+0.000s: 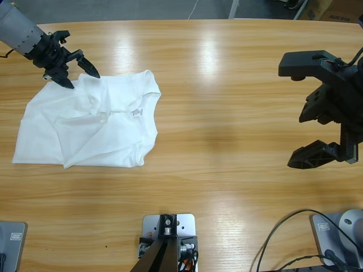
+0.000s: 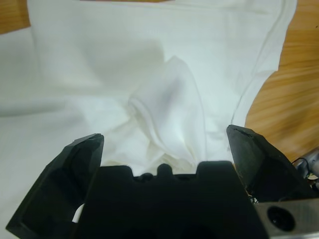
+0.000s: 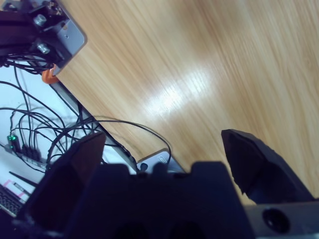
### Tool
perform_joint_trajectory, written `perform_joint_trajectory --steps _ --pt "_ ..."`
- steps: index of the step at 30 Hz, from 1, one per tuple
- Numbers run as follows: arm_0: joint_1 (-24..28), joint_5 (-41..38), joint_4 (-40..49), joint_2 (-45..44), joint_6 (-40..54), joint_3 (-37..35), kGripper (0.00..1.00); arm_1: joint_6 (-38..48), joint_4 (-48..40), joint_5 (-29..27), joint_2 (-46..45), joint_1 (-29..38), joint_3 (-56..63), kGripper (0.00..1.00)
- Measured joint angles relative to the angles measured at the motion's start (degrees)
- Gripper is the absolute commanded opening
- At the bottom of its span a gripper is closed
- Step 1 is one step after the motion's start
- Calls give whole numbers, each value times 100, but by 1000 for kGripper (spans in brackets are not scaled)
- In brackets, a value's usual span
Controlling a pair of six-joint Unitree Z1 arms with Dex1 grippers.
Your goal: Fold clothes
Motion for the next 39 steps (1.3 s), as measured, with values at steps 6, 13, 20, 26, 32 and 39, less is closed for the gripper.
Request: perform_joint_trajectory --steps 6,13,20,26,32,39 --pt "-109 0 0 304 0 -114 959 -30 -17 16 -75 -53 47 950" --pt "-370 0 0 533 -47 -287 334 -52 -20 25 -96 -85 160 945" --pt "-400 0 15 533 -51 -300 0 -53 -61 66 -97 -86 193 945" --pt "-489 -57 23 532 -51 -391 0 -53 -157 144 -97 -86 270 945" --pt "-906 -251 23 530 -128 -658 0 -53 -236 228 -97 -86 272 945" --pt "-1158 -520 98 531 -240 -796 0 -53 -274 239 -146 -87 294 945"
